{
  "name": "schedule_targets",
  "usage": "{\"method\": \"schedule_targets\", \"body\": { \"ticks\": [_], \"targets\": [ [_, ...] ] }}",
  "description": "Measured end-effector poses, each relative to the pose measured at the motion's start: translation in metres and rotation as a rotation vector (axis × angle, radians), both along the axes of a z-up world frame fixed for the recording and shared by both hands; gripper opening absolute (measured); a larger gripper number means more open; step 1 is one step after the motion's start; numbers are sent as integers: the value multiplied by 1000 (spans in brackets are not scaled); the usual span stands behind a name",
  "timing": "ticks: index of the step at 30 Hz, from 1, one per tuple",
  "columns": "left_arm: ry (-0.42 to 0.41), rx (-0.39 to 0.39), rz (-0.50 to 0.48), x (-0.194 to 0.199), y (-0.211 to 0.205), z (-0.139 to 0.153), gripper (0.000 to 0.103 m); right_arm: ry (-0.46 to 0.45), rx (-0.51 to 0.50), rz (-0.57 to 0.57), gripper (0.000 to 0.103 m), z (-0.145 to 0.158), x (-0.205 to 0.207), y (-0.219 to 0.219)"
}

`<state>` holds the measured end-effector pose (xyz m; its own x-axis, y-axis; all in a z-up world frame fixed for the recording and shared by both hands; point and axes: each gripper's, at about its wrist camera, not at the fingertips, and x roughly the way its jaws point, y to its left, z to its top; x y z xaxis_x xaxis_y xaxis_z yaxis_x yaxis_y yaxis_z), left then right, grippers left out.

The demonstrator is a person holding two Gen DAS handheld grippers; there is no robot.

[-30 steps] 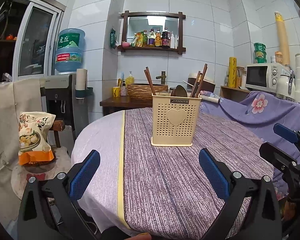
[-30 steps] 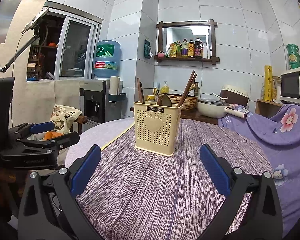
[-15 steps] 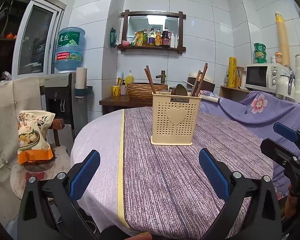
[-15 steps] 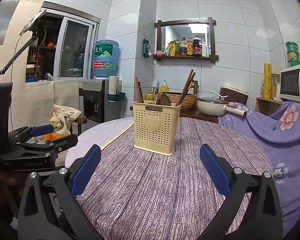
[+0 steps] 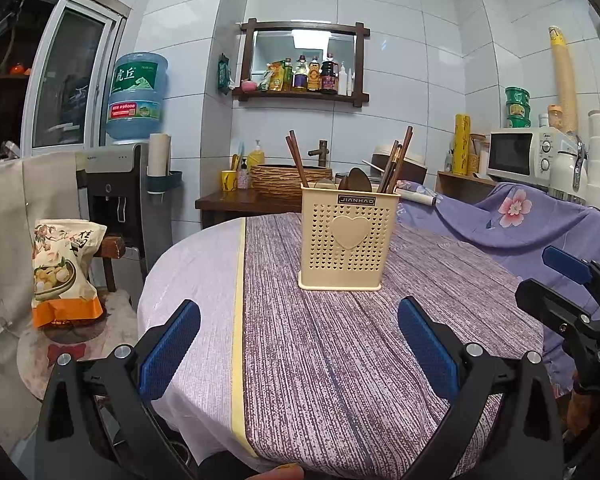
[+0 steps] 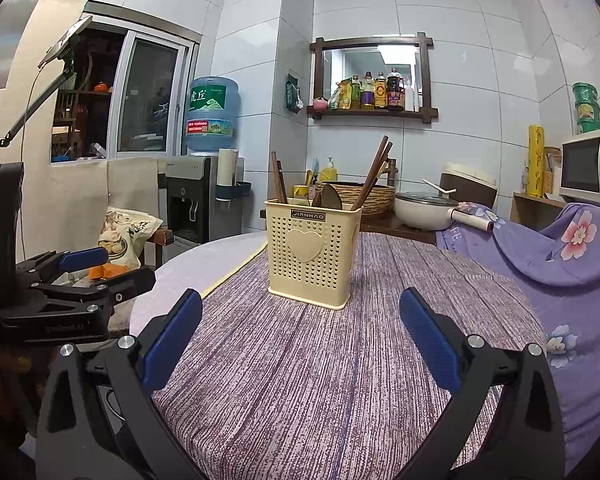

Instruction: Organize utensils

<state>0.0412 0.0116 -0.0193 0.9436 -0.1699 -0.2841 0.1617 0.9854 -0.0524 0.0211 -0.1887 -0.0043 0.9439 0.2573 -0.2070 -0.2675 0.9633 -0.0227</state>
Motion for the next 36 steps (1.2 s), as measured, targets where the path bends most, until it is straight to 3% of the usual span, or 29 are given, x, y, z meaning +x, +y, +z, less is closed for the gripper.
{"method": "schedule_targets", "body": {
  "ticks": [36],
  "targets": [
    [46, -19, -18, 10, -1, -4, 97, 11, 2, -15, 97, -2, 5, -4]
  ]
}}
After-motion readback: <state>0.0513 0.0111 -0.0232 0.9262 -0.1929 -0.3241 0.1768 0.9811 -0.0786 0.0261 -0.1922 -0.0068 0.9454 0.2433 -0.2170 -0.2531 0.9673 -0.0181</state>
